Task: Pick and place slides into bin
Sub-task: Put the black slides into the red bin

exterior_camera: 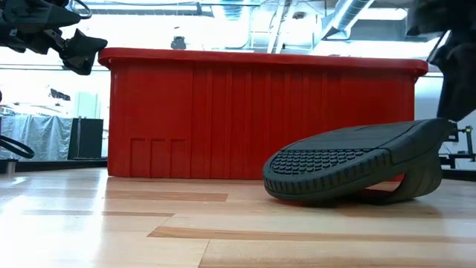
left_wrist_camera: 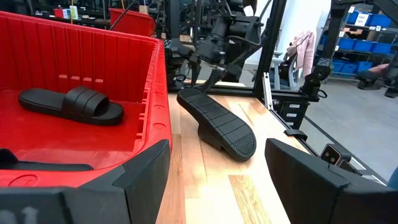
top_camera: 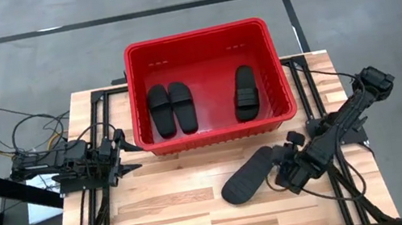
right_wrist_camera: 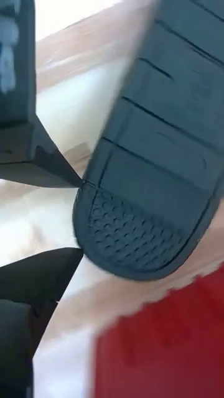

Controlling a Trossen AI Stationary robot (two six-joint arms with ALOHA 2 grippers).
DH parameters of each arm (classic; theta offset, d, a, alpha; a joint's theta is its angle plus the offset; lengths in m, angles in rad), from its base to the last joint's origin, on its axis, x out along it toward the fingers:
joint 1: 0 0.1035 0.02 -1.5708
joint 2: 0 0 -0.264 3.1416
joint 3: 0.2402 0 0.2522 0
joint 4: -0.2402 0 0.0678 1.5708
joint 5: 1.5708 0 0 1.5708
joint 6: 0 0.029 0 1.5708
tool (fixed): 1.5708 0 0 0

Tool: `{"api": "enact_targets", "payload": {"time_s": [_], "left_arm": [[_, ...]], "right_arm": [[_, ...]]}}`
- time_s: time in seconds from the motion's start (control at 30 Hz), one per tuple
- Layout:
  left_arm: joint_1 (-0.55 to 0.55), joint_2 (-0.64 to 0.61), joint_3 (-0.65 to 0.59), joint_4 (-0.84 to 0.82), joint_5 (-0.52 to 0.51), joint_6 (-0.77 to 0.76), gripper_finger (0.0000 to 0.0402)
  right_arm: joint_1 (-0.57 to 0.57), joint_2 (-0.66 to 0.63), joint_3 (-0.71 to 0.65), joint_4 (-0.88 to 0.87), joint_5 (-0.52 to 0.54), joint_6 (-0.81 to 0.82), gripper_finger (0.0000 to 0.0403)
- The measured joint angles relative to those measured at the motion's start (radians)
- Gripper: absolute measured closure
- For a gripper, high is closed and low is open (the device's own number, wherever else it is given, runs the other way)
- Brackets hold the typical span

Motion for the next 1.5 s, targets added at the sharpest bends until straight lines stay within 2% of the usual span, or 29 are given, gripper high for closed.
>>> {"api": "enact_targets", "payload": {"time_s": [0.33,0.5,0.8,1.07,1.27,1.5], "left_arm": [[0.000,0.000,0.000,0.000,0.000,0.000,0.0143],[0.000,0.000,0.000,0.000,0.000,0.000,0.0143],[0.000,0.000,0.000,0.000,0.000,0.000,0.0143],[0.000,0.000,0.000,0.000,0.000,0.000,0.0143],[0.000,0.000,0.000,0.000,0.000,0.000,0.0143],[0.000,0.000,0.000,0.000,0.000,0.000,0.0143]], "right_arm": [[-0.014,-0.084,0.000,0.009,-0.012,0.465,0.0198],[0.035,-0.123,0.000,0.022,0.029,0.728,0.0175],[0.113,-0.062,0.000,0.041,0.054,1.082,0.0157],[0.065,0.032,0.000,0.185,0.105,1.110,0.0156],[0.068,0.085,-0.001,0.177,0.063,1.127,0.0156],[0.063,0.098,-0.001,0.145,0.061,1.129,0.0156]]}}
